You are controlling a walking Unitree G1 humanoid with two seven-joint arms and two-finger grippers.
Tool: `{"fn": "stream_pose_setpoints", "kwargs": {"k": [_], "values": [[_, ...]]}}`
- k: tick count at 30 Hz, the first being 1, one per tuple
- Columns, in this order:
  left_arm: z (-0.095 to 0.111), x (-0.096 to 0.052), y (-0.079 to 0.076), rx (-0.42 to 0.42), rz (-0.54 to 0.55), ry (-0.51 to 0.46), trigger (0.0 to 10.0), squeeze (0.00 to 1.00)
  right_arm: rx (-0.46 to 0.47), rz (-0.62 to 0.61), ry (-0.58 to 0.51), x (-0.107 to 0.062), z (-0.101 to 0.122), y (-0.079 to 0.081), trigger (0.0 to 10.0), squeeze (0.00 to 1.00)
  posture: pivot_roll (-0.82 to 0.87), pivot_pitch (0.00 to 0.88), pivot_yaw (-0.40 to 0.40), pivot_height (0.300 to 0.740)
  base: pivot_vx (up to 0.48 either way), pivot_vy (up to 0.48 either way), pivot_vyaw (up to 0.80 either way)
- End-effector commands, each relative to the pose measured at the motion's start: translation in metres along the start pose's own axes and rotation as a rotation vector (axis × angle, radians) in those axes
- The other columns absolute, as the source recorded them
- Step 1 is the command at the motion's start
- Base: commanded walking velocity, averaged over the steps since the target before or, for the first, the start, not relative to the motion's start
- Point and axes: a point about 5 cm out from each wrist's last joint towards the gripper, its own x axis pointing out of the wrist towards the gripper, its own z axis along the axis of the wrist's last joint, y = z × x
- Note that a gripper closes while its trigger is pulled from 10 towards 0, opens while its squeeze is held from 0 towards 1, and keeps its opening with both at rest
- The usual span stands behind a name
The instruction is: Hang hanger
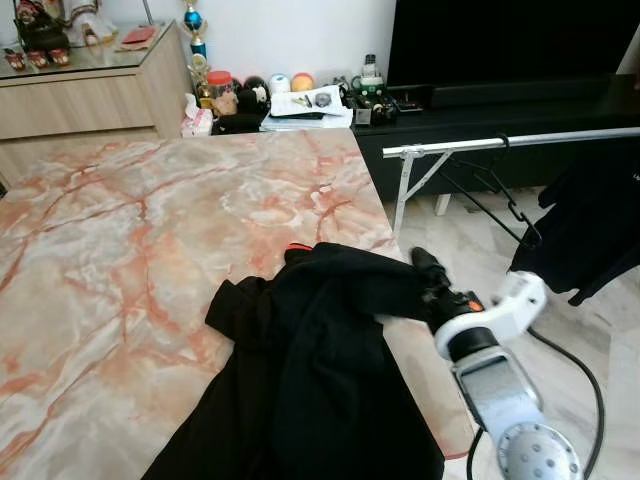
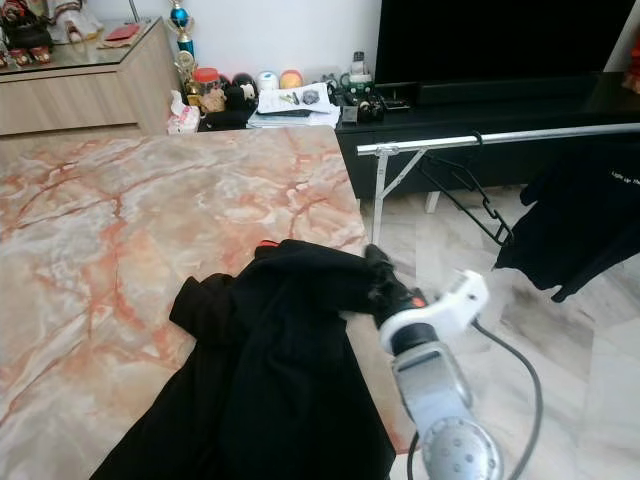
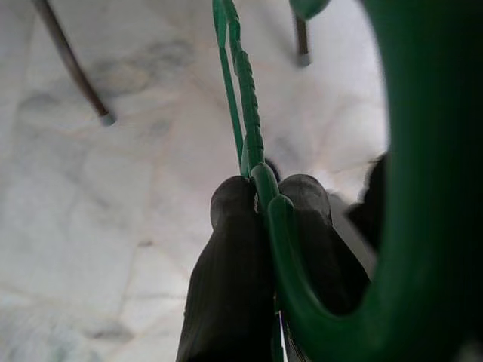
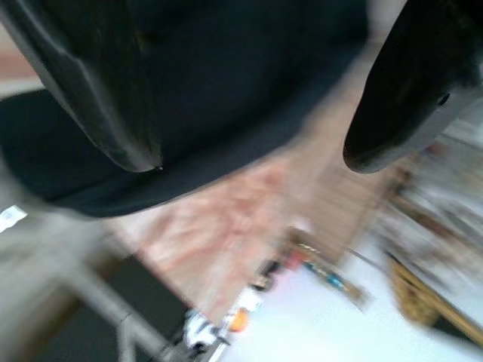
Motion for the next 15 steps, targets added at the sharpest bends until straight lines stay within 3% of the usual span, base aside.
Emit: {"fn": "stream_pose_setpoints", "kwargs": {"k": [1,3,4,7,12,14,15], "values": [[-0.01,-0.004,0.018,-0.013,0.024,0.026,10.0,0.0,-0.156,-0.05,-0.068,-0.004,0.006,-0.005,10.0,0.0,0.04,0.073,0.039,0.74,0.0,0.0,0.0],[-0.014,-0.008,0.032,-0.015,0.035,0.03,10.0,0.0,-0.314,-0.079,-0.117,-0.004,0.011,-0.01,10.0,0.0,0.03,0.074,0.04,0.74,0.0,0.0,0.0],[-0.014,-0.008,0.032,-0.015,0.035,0.03,10.0,0.0,-0.314,-0.079,-0.117,-0.004,0.011,-0.01,10.0,0.0,0.03,0.074,0.04,0.74,0.0,0.0,0.0],[-0.024,-0.017,0.059,-0.022,0.06,0.044,10.0,0.0,-0.646,-0.06,-0.174,-0.005,0.014,-0.008,10.0,0.0,0.04,0.072,0.04,0.74,0.0,0.0,0.0],[-0.033,-0.023,0.07,-0.032,0.077,0.061,10.0,0.0,-0.63,-0.046,-0.189,-0.005,0.013,-0.006,10.0,0.0,0.04,0.066,0.035,0.74,0.0,0.0,0.0],[-0.034,-0.023,0.069,-0.034,0.077,0.063,10.0,0.0,-0.63,-0.047,-0.186,-0.004,0.012,-0.007,10.0,0.0,0.04,0.065,0.033,0.74,0.0,0.0,0.0],[-0.034,-0.019,0.056,-0.036,0.064,0.066,10.0,0.0,-0.646,-0.047,-0.19,-0.004,0.008,-0.008,10.0,0.0,0.04,0.064,0.033,0.74,0.0,0.0,0.0]]}}
